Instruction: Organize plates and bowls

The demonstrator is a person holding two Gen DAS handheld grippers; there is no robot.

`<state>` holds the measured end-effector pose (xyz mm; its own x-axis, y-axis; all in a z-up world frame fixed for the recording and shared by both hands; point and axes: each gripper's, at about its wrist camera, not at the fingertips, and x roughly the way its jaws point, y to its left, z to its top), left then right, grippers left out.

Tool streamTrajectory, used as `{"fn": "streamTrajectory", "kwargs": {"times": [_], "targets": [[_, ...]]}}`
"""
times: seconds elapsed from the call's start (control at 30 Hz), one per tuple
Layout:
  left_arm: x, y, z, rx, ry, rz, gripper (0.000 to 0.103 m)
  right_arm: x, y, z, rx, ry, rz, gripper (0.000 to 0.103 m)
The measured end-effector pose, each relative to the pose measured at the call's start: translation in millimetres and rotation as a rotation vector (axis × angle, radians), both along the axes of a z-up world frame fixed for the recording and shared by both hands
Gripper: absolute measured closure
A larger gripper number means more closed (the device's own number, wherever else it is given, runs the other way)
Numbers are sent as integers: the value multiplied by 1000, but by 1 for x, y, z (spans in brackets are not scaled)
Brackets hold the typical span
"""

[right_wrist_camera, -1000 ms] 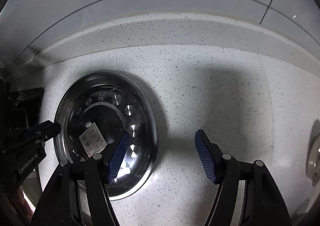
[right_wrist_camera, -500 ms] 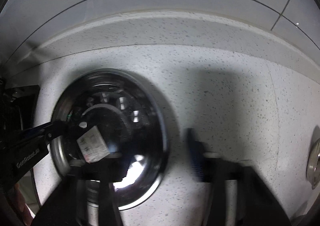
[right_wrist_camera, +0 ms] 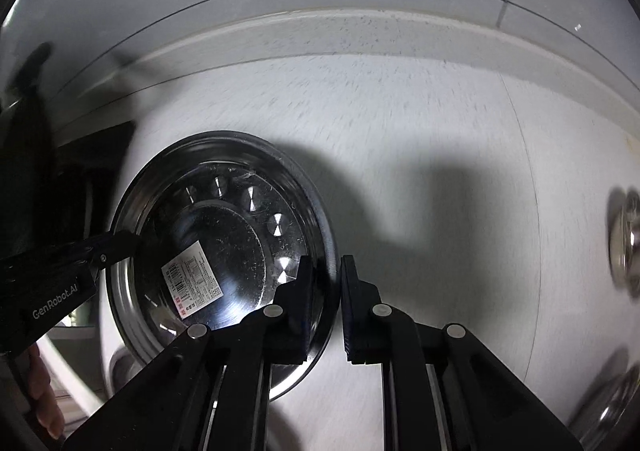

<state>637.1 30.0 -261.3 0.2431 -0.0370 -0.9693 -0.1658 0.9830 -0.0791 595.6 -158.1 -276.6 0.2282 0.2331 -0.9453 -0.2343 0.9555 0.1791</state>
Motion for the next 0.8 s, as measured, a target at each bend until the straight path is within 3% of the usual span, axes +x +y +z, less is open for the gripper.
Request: {"fn": "streamTrajectory", "kwargs": {"times": [0.2,0.43,0.8], "targets": [[-61,-1,1,19,1,-14,91,-63,-2,0,37,21,24,91],[-106,5,-5,31,15,-20,90,-107,5,3,35,46,77,91],[-136,-7,-13,72,20,-20,90,-122,23,-13,12,60,112,91]]}}
